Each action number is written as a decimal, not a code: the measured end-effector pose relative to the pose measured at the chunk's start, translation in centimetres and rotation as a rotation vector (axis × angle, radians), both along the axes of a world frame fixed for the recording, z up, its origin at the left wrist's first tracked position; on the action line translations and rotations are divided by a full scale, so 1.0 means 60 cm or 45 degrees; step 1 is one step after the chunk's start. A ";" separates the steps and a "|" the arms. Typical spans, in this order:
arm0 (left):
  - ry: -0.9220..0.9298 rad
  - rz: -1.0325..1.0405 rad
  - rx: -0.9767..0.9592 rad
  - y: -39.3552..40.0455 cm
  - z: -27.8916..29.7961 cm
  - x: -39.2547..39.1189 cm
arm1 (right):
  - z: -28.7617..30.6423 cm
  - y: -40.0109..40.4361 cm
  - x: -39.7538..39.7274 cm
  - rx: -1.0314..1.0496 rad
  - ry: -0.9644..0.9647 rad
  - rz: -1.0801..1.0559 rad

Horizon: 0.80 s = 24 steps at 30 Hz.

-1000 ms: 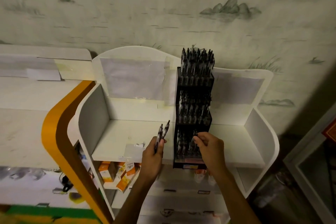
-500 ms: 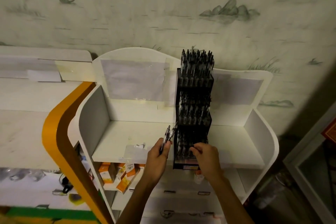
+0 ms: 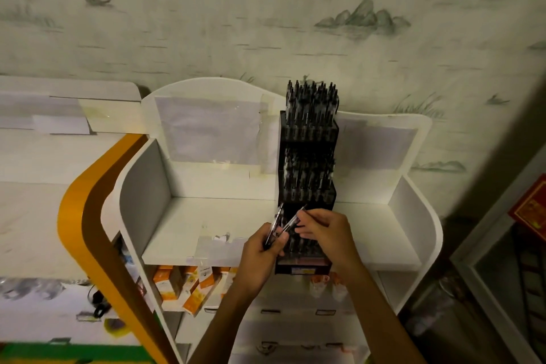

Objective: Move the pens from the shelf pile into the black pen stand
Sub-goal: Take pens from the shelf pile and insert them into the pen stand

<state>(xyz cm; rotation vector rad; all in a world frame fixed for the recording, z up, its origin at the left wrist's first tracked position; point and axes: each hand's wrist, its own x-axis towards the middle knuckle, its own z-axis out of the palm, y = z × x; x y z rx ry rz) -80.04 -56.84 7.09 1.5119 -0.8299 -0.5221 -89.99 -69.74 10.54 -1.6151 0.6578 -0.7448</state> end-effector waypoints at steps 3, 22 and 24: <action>-0.001 -0.024 -0.006 0.000 0.000 -0.004 | -0.004 0.000 -0.003 0.094 -0.045 0.001; -0.146 0.271 0.173 0.010 -0.028 0.034 | -0.037 -0.039 -0.031 -0.679 0.216 -0.353; -0.148 0.274 0.171 0.014 -0.024 0.032 | -0.046 -0.037 -0.027 -0.704 0.241 -0.348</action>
